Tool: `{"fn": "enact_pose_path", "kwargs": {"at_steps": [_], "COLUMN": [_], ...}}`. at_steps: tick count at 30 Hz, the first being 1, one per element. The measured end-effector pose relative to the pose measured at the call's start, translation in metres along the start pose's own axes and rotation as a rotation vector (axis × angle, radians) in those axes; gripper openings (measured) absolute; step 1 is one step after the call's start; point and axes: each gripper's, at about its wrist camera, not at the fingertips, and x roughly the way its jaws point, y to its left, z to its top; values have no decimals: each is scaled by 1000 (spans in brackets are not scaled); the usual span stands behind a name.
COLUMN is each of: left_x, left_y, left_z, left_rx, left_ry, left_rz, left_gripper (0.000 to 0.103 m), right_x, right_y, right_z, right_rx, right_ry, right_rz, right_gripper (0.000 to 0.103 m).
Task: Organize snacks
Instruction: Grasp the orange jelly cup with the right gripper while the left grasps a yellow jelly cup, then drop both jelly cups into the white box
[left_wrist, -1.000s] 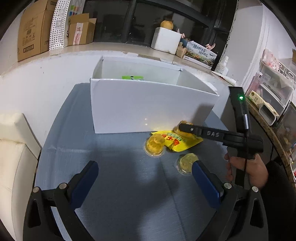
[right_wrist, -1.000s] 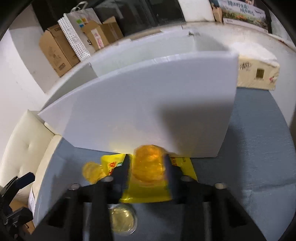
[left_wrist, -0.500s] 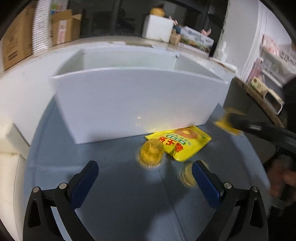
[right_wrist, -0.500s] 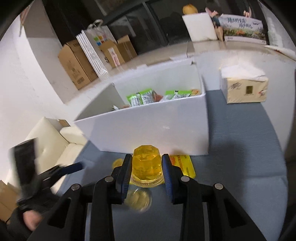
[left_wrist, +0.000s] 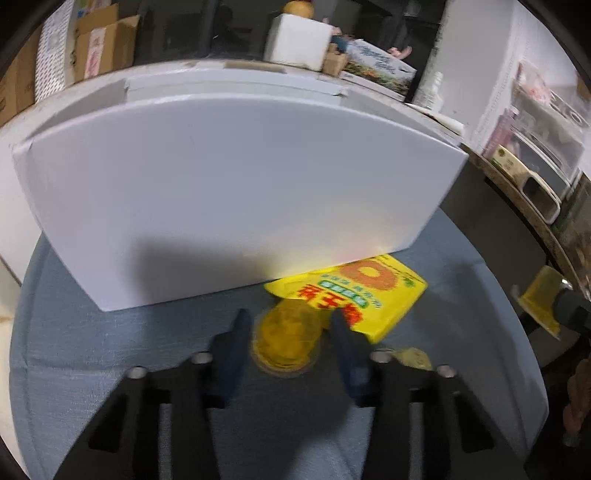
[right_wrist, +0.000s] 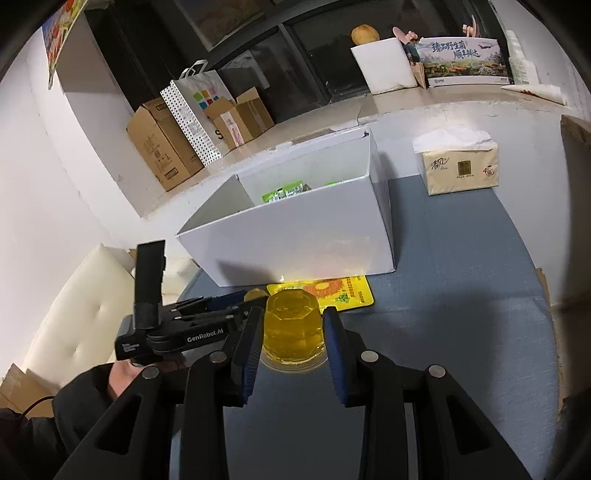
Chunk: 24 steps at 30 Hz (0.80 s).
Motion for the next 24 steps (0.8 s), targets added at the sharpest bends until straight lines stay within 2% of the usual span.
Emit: {"fn": "enact_pose_path", "kwargs": {"at_steps": [1,7,15,20,24], "left_x": [-2,-13,-72,-107,-118], "left_y": [-2,4,4,2,7], "left_z": [0,-3,-5,24,65], "left_rx": [13,-18,-39,-25,-8], "left_ry": [-3,-17,-124,-212,-269], "left_rz": [13,-13,-23,-35,-22], "left_gripper": [35,34,34,34,34], "right_x": [0,-3,3,12,27], "right_y": [0,8,16,31,40], "right_z": [0,0,5,32,78], "right_rx": [0,-19,-40,-94,-132], "right_ry": [2,-7,-4,-20,-40], "right_rz": [3,13,33,49,49], "right_gripper": [35,35,35,35,35]}}
